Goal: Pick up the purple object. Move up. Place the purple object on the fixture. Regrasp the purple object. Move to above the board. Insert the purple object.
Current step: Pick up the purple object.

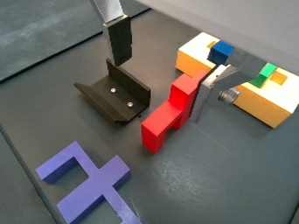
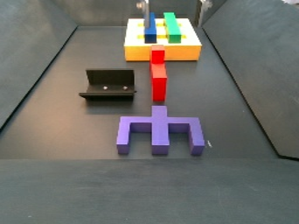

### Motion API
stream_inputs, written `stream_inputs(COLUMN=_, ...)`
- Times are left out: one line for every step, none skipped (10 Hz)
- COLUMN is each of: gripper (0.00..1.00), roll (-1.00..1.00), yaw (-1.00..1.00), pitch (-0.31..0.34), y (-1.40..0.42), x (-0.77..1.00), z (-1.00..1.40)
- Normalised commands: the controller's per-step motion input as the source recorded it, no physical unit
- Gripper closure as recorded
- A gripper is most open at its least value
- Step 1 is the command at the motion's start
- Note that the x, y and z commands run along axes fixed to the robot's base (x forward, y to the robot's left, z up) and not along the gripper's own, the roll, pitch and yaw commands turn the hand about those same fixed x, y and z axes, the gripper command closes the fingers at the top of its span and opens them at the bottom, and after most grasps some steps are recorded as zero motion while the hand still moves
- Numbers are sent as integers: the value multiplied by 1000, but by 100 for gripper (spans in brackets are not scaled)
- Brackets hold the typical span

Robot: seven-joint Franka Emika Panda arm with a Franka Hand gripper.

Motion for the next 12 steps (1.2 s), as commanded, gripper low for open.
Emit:
stream_inputs(gripper=0, roll=-19, yaw=31, pitch=3, y=297, x=74, z=-114)
stream_inputs(gripper=0, roll=-29, yaw=0, pitch=9, y=609, x=251, z=-494)
stream_inputs(gripper=0, roll=-71, yaw=0, pitch=0, y=669, x=234, z=-794)
stream_inputs(gripper=0, roll=-41, yaw=40, pitch=-26, y=417, x=311, z=-1000)
stream_inputs(gripper=0, roll=0, yaw=34, pitch=0, y=126, x=331, z=-1000)
stream_inputs(gripper=0, roll=7, yaw=77, pitch=0, y=80, x=254, z=-1000)
stream_inputs(gripper=0, roll=11, yaw=120, pitch=-4, y=14, x=134, z=-1000)
stream_inputs(gripper=0, roll=36, yaw=114, pitch=-16, y=17, x=51, z=-1000)
stream_inputs(gripper=0, roll=41, yaw=94, pitch=-49, y=131, x=0, z=-1000)
stream_inputs(gripper=0, roll=1, yaw=0, pitch=-40, y=286, x=0, z=-1000)
stream_inputs(gripper=0, roll=0, yaw=-29, pitch=0, y=371, x=0, z=-1000)
stream_inputs(gripper=0, roll=-71, yaw=0, pitch=-21, y=149, x=37, z=-843)
